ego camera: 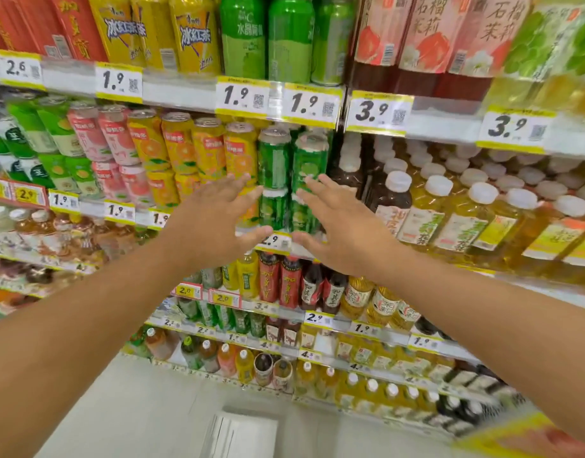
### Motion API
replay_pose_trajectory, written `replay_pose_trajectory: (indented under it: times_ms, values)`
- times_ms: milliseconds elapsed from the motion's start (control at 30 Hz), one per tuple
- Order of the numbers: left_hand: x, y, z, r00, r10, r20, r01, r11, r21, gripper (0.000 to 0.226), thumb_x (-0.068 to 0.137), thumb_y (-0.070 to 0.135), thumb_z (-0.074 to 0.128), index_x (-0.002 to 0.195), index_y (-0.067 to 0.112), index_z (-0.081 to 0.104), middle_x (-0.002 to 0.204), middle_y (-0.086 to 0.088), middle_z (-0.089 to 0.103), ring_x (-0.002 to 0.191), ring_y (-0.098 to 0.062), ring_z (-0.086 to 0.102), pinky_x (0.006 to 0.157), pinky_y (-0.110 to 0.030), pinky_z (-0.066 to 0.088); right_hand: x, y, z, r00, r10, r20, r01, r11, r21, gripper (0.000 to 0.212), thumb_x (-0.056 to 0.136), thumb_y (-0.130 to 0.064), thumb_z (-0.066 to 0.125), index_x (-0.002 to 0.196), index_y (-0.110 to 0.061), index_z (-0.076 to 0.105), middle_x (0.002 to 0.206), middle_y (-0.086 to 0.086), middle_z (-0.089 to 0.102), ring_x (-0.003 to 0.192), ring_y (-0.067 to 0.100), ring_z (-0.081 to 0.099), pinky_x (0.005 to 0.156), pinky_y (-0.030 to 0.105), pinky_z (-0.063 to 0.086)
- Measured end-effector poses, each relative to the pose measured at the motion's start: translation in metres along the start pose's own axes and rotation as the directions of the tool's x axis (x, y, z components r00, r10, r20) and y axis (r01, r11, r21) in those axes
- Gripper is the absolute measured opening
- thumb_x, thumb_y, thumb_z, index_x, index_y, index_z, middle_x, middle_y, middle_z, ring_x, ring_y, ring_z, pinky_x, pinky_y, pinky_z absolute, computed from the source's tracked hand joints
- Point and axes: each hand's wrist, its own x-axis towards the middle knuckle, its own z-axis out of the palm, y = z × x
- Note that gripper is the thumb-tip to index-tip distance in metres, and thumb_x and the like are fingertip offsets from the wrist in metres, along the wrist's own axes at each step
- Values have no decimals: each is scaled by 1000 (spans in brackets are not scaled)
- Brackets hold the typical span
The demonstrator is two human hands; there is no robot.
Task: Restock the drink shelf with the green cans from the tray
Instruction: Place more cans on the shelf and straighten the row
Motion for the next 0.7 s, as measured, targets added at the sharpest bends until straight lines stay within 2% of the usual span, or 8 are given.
replay_pose_trajectory:
  times_ms: [133,267,333,467,600,700]
  values:
    - [-19,12,44,999,-40,4,40,999,-24,85,87,81,17,158,33,16,167,3,7,153,-19,7,123,-45,11,-20,7,37,1000,11,20,-12,1000,26,78,98,-65,39,158,-18,25,166,1,17,154,19,8,124,40,16]
    - [-37,26,98,994,-62,91,64,998,-14,85,88,80,16,158,34,3,167,4,-3,153,-18,-2,124,-43,6,-45,15,93,999,21,48,-18,999,-48,79,97,-67,22,158,-18,25,166,2,18,154,20,11,124,40,16]
    - [-48,35,131,996,-50,75,53,998,-33,85,88,79,17,159,32,7,167,2,0,153,-19,1,123,-45,8,-59,19,126,996,32,80,-28,998,-49,81,96,-68,19,159,-18,21,167,2,14,155,20,7,125,39,12]
    - [-77,59,221,995,-45,85,53,994,-100,83,89,75,25,157,28,22,165,-2,15,152,-24,13,123,-45,13,-92,29,205,988,35,151,-39,999,28,79,99,-64,28,160,-15,19,167,3,12,155,20,4,125,39,11]
    - [-99,85,324,988,-13,151,33,991,-132,86,86,74,31,156,24,29,163,-7,21,151,-27,21,120,-48,22,-144,34,306,995,68,73,-74,994,83,74,95,-59,39,151,-9,43,159,11,36,149,27,29,121,34,16]
    - [-114,106,406,987,14,159,14,985,-174,87,85,74,34,154,22,34,162,-9,26,149,-28,25,118,-49,26,-187,41,389,994,73,79,-78,995,66,70,95,-53,49,147,-8,47,154,14,43,144,31,37,116,38,29]
